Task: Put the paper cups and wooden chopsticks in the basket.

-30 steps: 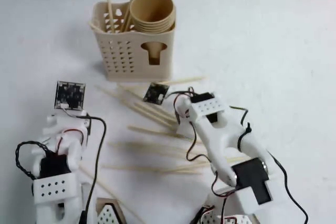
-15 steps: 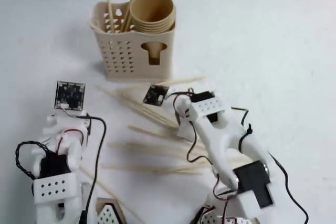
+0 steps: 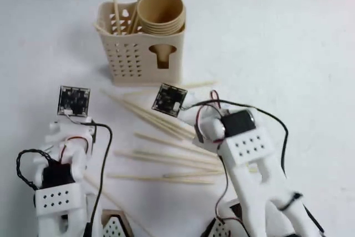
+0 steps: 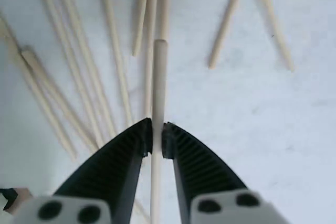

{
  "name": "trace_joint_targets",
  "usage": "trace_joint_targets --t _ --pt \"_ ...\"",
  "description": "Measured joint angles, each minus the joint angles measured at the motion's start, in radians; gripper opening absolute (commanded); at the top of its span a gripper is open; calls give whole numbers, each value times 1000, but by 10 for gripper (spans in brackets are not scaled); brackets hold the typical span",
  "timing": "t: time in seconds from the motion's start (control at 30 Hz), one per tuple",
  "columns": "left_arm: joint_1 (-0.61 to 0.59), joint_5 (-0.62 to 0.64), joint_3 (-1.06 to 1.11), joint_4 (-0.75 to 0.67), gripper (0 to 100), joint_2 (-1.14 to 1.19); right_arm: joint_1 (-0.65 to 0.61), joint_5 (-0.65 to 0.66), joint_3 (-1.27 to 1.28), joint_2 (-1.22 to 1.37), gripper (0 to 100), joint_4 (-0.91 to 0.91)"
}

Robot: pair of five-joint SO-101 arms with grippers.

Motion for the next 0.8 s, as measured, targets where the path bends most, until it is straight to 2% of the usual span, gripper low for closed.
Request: trace_joint_targets --t 0.2,0.37,0.57,0.67,0.8 --pt "0 0 0 0 124 0 -55 -41 2 -51 18 -17" --pt "0 0 0 0 124 0 -126 -192 9 72 18 -199" --pt "0 0 0 0 124 0 -210 -304 9 341 25 -436" --pt "0 0 0 0 124 0 -213 -319 9 445 91 -505" --pt "0 0 0 0 124 0 -209 -319 -3 471 154 -454"
